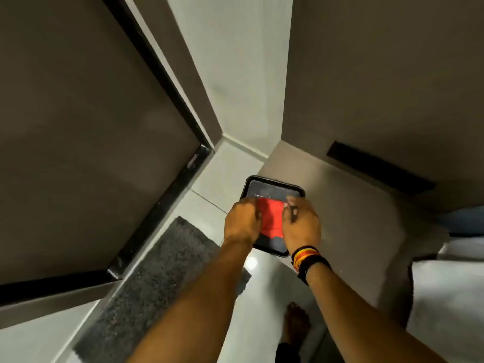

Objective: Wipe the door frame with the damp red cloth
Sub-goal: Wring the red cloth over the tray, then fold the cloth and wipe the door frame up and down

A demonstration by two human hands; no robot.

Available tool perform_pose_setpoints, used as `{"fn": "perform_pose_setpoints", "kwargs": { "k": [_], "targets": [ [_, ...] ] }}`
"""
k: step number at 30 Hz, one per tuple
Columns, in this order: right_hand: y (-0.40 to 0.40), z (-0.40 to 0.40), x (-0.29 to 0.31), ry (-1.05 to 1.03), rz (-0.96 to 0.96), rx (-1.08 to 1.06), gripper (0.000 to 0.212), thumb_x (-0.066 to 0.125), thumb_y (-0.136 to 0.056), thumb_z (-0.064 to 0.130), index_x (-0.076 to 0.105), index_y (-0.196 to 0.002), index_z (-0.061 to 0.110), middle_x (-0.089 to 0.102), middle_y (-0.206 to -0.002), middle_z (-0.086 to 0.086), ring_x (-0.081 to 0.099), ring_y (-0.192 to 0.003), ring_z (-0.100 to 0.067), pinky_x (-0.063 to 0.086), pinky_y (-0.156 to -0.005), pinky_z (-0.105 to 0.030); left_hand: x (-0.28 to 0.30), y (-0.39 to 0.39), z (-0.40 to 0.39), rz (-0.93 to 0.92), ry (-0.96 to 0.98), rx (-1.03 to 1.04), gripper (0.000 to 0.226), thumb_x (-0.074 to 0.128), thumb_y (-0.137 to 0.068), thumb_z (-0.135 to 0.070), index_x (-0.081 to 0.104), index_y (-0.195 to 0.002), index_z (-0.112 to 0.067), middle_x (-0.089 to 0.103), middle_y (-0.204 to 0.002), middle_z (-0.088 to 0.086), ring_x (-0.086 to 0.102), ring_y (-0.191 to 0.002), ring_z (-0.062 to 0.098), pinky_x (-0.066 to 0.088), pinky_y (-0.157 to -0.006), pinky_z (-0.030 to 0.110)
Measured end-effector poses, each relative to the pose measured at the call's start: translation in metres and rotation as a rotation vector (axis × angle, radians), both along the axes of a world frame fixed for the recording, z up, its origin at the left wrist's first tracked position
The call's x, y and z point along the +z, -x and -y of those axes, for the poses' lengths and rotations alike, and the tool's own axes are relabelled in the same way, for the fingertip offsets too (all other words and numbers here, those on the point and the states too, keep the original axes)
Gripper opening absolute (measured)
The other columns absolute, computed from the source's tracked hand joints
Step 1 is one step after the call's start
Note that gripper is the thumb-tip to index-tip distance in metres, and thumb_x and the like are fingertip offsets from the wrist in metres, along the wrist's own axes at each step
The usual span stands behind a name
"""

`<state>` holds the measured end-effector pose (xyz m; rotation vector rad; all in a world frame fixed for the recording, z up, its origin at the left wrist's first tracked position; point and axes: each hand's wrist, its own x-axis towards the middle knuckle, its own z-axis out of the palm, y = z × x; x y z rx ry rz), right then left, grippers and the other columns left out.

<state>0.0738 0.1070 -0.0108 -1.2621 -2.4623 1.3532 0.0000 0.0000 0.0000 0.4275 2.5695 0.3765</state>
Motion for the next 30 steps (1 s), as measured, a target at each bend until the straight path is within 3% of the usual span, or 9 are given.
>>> {"fn": "perform_pose_setpoints", "kwargs": {
  "k": [2, 7, 13, 17, 21, 24, 26, 28, 30],
  "targets": [
    [0.001, -0.001, -0.030, 0.120, 0.097, -0.025, 0.028, 0.060, -0.096, 0.021, 0.069, -0.117, 0.006, 0.071, -0.119, -0.018, 0.068, -0.108, -0.039, 0.056, -0.095, -0.045, -0.026, 0.004, 0.002, 0.052, -0.017, 0.098, 0.031, 0.052, -0.104, -0.020, 0.063, -0.132, -0.015, 0.069, -0.129, 0.014, 0.067, -0.117, 0.037, 0.057, -0.099, 0.047],
    [0.013, -0.005, -0.103, 0.218, 0.256, 0.028, 0.049, 0.065, -0.093, 0.024, 0.056, -0.139, 0.009, 0.063, -0.136, -0.020, 0.062, -0.123, -0.039, 0.051, -0.104, -0.043, -0.094, 0.012, 0.004, 0.102, -0.045, 0.210, 0.030, 0.058, -0.103, -0.024, 0.063, -0.131, -0.014, 0.066, -0.131, 0.016, 0.065, -0.120, 0.039, 0.057, -0.099, 0.048],
    [0.033, -0.008, -0.147, 0.218, 0.263, -0.131, 0.052, 0.075, -0.083, 0.027, 0.060, -0.126, 0.003, 0.069, -0.125, -0.022, 0.067, -0.114, -0.041, 0.054, -0.096, -0.044, -0.142, 0.012, 0.001, 0.085, -0.095, 0.318, 0.030, 0.069, -0.097, -0.029, 0.069, -0.120, -0.010, 0.065, -0.128, 0.017, 0.060, -0.122, 0.038, 0.054, -0.102, 0.047],
    [0.041, -0.016, -0.146, 0.406, 0.216, -0.227, 0.038, 0.081, -0.080, 0.024, 0.072, -0.110, 0.002, 0.075, -0.109, -0.020, 0.072, -0.104, -0.039, 0.058, -0.093, -0.047, -0.140, 0.014, 0.004, 0.204, -0.233, 0.482, 0.022, 0.074, -0.094, -0.027, 0.071, -0.109, -0.010, 0.073, -0.117, 0.013, 0.069, -0.110, 0.035, 0.057, -0.098, 0.045],
    [0.040, -0.014, -0.109, 0.400, 0.075, -0.244, 0.017, 0.084, -0.075, 0.020, 0.068, -0.080, 0.015, 0.074, -0.090, -0.010, 0.068, -0.084, -0.027, 0.058, -0.089, -0.039, -0.108, 0.013, 0.012, 0.170, -0.355, 0.566, 0.023, 0.075, -0.092, -0.027, 0.068, -0.107, -0.011, 0.073, -0.114, 0.014, 0.070, -0.106, 0.035, 0.057, -0.098, 0.045],
    [0.047, -0.011, -0.060, 0.482, -0.080, -0.195, 0.024, 0.085, -0.076, 0.015, 0.070, -0.091, 0.003, 0.075, -0.100, -0.017, 0.070, -0.092, -0.031, 0.058, -0.095, -0.047, -0.062, 0.020, 0.020, 0.106, -0.461, 0.581, 0.020, 0.075, -0.091, -0.026, 0.067, -0.103, -0.012, 0.071, -0.110, 0.012, 0.069, -0.100, 0.033, 0.058, -0.093, 0.043],
    [0.055, -0.006, -0.017, 0.507, -0.167, -0.143, 0.020, 0.083, -0.078, 0.013, 0.066, -0.085, 0.006, 0.073, -0.088, -0.012, 0.067, -0.081, -0.025, 0.061, -0.084, -0.044, -0.022, 0.026, 0.031, 0.028, -0.545, 0.591, 0.017, 0.076, -0.090, -0.025, 0.068, -0.100, -0.013, 0.069, -0.109, 0.008, 0.068, -0.095, 0.028, 0.058, -0.089, 0.041],
    [0.065, 0.001, 0.024, 0.535, -0.251, -0.118, 0.019, 0.081, -0.081, 0.009, 0.063, -0.083, 0.012, 0.073, -0.076, -0.005, 0.069, -0.071, -0.019, 0.060, -0.066, -0.032, 0.017, 0.033, 0.039, -0.009, -0.615, 0.597, 0.014, 0.075, -0.091, -0.023, 0.067, -0.098, -0.013, 0.070, -0.106, 0.006, 0.066, -0.093, 0.027, 0.058, -0.088, 0.043],
    [0.078, 0.014, 0.073, 0.587, -0.348, -0.098, 0.020, 0.077, -0.084, 0.004, 0.061, -0.086, 0.015, 0.075, -0.072, -0.001, 0.072, -0.064, -0.012, 0.059, -0.057, -0.024, 0.063, 0.041, 0.053, -0.034, -0.690, 0.611, 0.013, 0.074, -0.092, -0.023, 0.065, -0.095, -0.013, 0.073, -0.096, 0.008, 0.069, -0.088, 0.028, 0.059, -0.086, 0.046]
  ]
}}
